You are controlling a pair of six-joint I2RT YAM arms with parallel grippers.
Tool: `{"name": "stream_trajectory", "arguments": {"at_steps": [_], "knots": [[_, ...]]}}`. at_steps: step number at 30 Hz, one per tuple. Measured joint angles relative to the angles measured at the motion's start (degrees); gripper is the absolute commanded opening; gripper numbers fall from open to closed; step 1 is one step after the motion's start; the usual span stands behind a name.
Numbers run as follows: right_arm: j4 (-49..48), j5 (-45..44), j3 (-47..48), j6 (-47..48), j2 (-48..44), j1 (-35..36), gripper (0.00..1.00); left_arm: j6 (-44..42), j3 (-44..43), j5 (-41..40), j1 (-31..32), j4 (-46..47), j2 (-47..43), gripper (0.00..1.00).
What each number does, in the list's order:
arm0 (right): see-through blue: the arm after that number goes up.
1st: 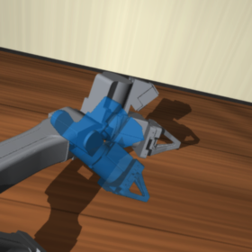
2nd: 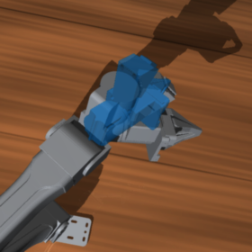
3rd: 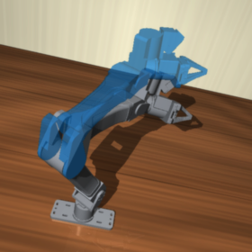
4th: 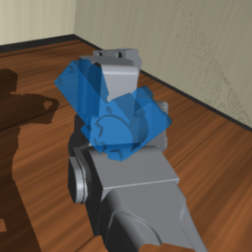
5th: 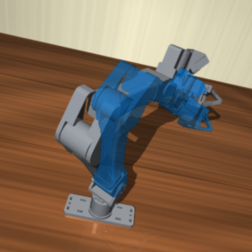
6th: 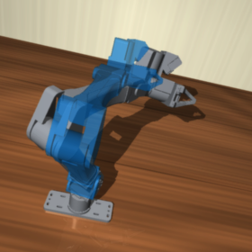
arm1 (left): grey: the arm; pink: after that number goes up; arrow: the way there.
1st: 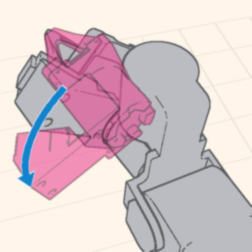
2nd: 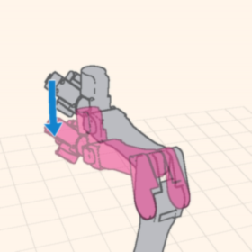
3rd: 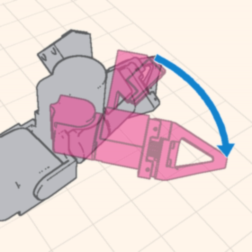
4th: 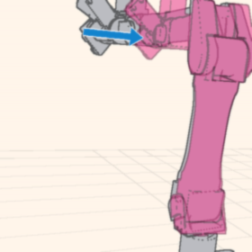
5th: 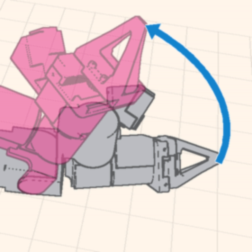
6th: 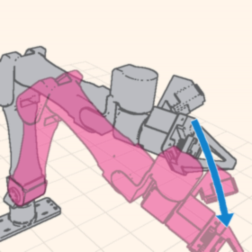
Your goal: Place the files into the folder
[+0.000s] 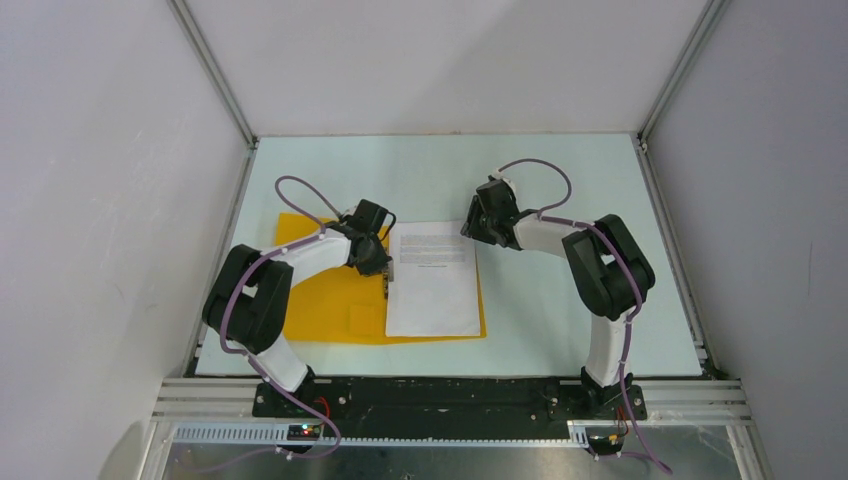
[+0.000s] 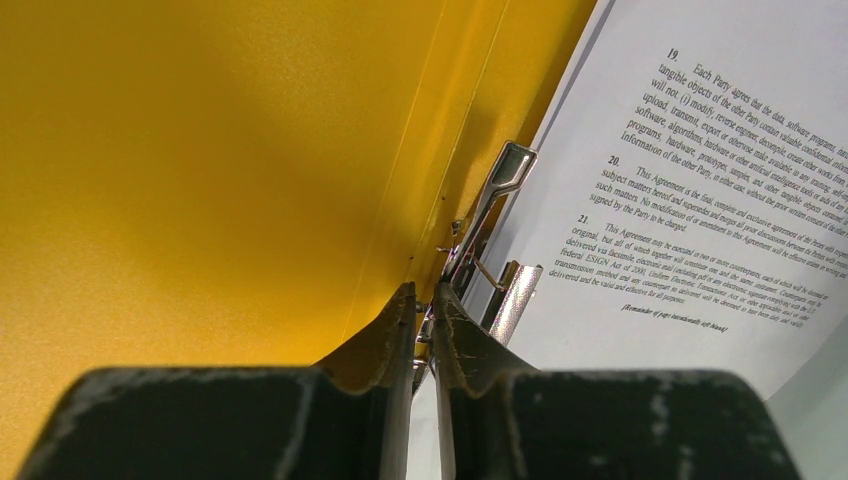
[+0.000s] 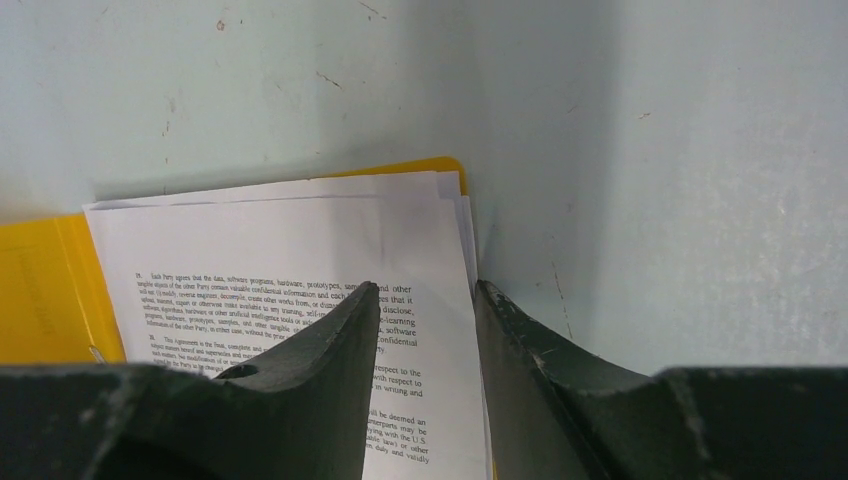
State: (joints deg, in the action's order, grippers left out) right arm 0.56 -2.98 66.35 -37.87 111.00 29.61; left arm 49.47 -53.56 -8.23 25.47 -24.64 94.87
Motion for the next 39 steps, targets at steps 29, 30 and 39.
{"name": "stream_trajectory", "arguments": {"at_steps": [29, 30, 39], "knots": [[20.35, 0.04, 13.07, 1.66, -4.98, 12.00, 0.51, -2.93, -4.11, 1.70, -1.97, -9.57, -9.20, 0.32], [20.96, -0.17, 13.68, 1.66, -4.76, 13.03, 0.51, -3.13, -4.11, 2.12, -2.89, -9.84, -10.14, 0.34], [27.04, -5.16, 28.72, 1.55, 5.16, 22.62, 0.47, -5.99, -4.04, 5.16, -13.55, -12.17, -18.45, 0.36]]}}
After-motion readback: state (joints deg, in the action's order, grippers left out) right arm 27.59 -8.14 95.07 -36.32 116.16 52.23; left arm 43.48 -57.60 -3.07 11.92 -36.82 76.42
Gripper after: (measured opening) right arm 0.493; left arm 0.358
